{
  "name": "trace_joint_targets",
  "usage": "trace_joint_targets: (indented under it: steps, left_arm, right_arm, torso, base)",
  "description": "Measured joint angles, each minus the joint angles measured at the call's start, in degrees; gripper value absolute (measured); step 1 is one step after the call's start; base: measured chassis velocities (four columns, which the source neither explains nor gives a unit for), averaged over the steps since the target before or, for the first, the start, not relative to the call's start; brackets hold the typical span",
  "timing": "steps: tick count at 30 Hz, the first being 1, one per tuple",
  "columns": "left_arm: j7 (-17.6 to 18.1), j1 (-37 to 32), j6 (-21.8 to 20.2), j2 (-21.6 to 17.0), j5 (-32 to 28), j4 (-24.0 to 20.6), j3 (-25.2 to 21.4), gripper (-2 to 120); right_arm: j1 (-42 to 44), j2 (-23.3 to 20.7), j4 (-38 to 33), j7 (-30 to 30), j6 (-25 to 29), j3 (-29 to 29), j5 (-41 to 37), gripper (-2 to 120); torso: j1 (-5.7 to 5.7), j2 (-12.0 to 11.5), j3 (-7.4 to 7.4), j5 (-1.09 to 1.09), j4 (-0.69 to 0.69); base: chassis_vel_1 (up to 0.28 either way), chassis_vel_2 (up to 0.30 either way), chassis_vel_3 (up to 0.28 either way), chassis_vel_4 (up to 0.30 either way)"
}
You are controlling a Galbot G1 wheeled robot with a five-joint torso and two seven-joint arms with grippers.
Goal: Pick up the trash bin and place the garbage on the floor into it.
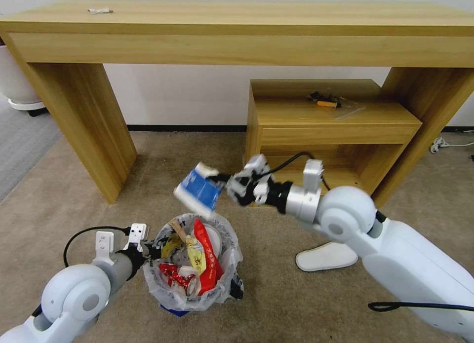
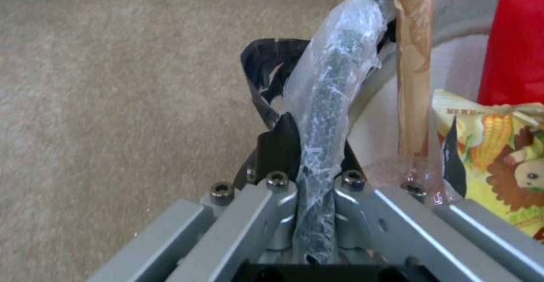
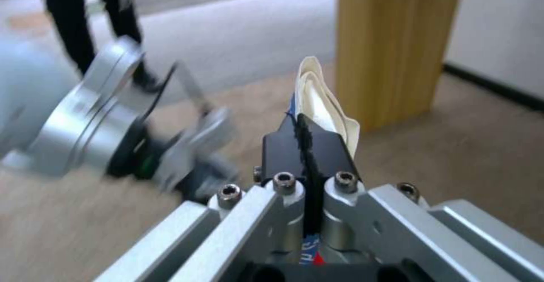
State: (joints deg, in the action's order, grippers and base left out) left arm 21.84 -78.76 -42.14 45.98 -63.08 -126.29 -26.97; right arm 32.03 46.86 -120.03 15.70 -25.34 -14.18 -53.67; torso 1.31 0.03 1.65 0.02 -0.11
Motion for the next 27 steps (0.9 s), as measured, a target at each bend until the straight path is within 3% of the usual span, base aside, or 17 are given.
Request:
trace_joint_targets:
  steps: [8,14,19,27]
  left_arm:
    - [0.9,4.9,0.0,-0.5,-1.7,1.6,3.0,0]
    - [0.7,5.4,0.0,-0.4,-2.1,1.5,3.2,0]
    - [0.7,4.8,0.0,-0.5,-2.3,0.8,2.6,0]
    - [0.6,3.0,0.0,0.3,-2.0,0.3,1.3,0]
  right_arm:
    - [-1.8,-2.0,0.2,0.4,-1.2,-6.9,2.8,0]
    - [-1.8,-0.7,3.7,-3.2,1.7,-11.0,7.7,0]
    - [-1.9,0.9,6.7,-5.4,3.0,-11.7,9.4,20]
    - [-1.4,0.5,5.8,-6.6,3.0,-9.1,7.7,45]
  torso:
    - [0.00,0.0,0.00,0.00,-0.01]
    - [0.00,0.0,0.00,0.00,-0.01]
    - [0.00,0.0,0.00,0.00,0.00]
    - [0.00,0.0,0.00,0.00,0.00]
  base:
    - [0.000,0.000,0.000,0.000]
    - [0.000,0.000,0.000,0.000]
    - [0.000,0.000,0.000,0.000]
    - [0.000,0.000,0.000,0.000]
